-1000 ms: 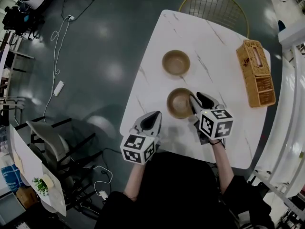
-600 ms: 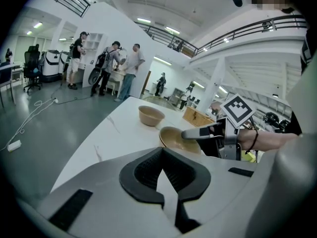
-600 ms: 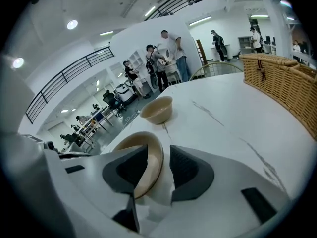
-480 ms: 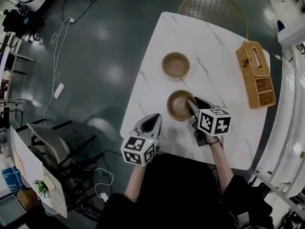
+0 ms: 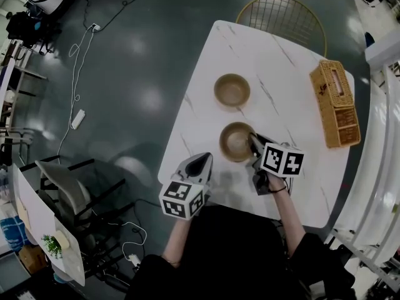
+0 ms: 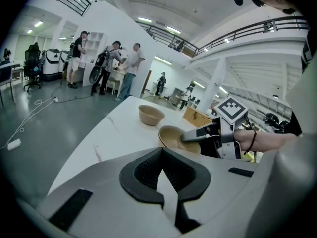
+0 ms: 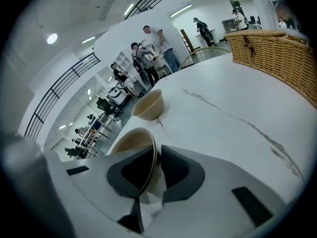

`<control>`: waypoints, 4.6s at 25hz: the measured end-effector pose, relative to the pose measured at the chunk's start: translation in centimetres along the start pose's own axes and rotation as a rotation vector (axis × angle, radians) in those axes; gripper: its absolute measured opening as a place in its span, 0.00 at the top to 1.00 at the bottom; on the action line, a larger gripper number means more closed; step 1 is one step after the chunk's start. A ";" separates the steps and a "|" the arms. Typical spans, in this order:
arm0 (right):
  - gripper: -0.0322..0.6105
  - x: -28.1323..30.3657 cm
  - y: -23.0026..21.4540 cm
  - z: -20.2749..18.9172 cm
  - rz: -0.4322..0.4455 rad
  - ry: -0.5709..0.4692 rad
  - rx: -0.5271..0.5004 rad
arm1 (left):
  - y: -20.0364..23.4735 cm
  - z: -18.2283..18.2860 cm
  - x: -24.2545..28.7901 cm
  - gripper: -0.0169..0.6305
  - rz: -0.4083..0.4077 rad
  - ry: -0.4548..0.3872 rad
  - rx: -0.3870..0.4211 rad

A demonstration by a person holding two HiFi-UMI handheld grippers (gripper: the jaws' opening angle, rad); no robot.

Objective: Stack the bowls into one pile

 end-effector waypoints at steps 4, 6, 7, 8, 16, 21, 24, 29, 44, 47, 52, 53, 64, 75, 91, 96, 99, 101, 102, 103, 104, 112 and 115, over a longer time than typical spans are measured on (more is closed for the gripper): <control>0.88 -0.5 0.2 0.3 0.014 -0.013 0.024 | -0.2 0.1 0.0 0.95 -0.004 -0.001 0.003; 0.88 -0.7 0.4 0.8 0.025 -0.025 0.035 | -0.1 0.3 0.0 0.95 -0.002 -0.008 0.004; 0.88 -0.9 0.5 1.1 0.033 -0.033 0.041 | -0.1 0.5 0.0 0.95 -0.001 -0.010 0.005; 0.88 -1.0 0.7 1.4 0.042 -0.043 0.049 | -0.1 0.6 0.0 0.95 -0.001 -0.011 0.006; 0.88 -2.2 1.4 4.8 0.099 -0.121 0.075 | -0.4 1.8 0.5 0.95 0.000 -0.030 0.016; 0.88 -2.2 1.8 7.0 0.113 -0.162 0.067 | -0.3 3.1 1.0 0.95 -0.006 -0.052 0.028; 0.88 -2.1 2.1 8.2 0.124 -0.183 0.066 | -0.2 3.9 1.3 0.95 -0.004 -0.062 0.036; 0.88 -1.4 2.3 9.7 0.134 -0.211 0.063 | 0.2 4.5 2.1 0.95 0.002 -0.067 0.045; 0.88 2.7 3.2 13.9 0.103 -0.303 0.065 | 1.8 5.4 3.7 0.95 0.013 -0.069 0.042; 0.88 3.5 2.9 14.1 0.084 -0.307 0.062 | 1.9 5.4 4.0 0.95 0.013 -0.064 0.038; 0.88 5.0 2.0 14.5 0.041 -0.297 0.036 | 2.1 5.1 4.6 0.95 0.009 -0.052 0.027; 0.88 5.2 1.9 14.6 0.035 -0.294 0.028 | 2.2 5.1 4.7 0.95 0.009 -0.049 0.024; 0.88 7.0 1.9 14.7 0.009 -0.265 -0.112 | 2.6 4.5 5.3 0.95 0.009 -0.025 0.002; 0.77 6.9 2.2 14.6 -0.024 -0.274 -0.235 | 2.5 4.8 5.5 0.95 0.003 -0.026 -0.001; 0.88 0.9 2.9 12.9 0.081 -0.351 -0.260 | 0.5 7.2 3.5 0.95 -0.015 -0.151 0.073; 0.89 -2.6 4.3 11.7 0.135 -0.381 -0.314 | -0.9 8.4 2.2 0.95 -0.039 -0.203 0.119; 0.90 -4.9 5.0 11.4 0.169 -0.410 -0.331 | -1.9 9.4 1.2 0.95 -0.046 -0.236 0.154; 0.91 -6.6 5.4 11.2 0.190 -0.431 -0.357 | -2.5 10.1 0.6 0.95 -0.050 -0.260 0.175; 0.92 -7.4 5.5 11.0 0.198 -0.443 -0.379 | -2.7 10.4 0.3 0.95 -0.051 -0.273 0.185; 0.92 -8.2 5.6 10.9 0.202 -0.455 -0.402 | -3.0 10.6 0.1 0.95 -0.052 -0.287 0.196; 0.92 -9.0 5.7 10.7 0.204 -0.467 -0.423 | -3.2 10.9 -0.2 0.95 -0.054 -0.299 0.206; 0.93 -15.7 6.0 10.4 0.189 -0.595 -0.443 | -5.4 13.0 -3.1 0.95 -0.071 -0.389 0.281; 0.93 -18.3 5.7 10.3 0.166 -0.647 -0.439 | -6.4 13.8 -4.0 0.95 -0.079 -0.423 0.298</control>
Point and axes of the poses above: the fingertips, and each gripper's own axes: x forward along the fingers, y to its left, z out of its top, the point moved 2 cm from there along -x, backward along the fingers, and after that the axes turned 2 degrees about z, right-handed, at the moved point
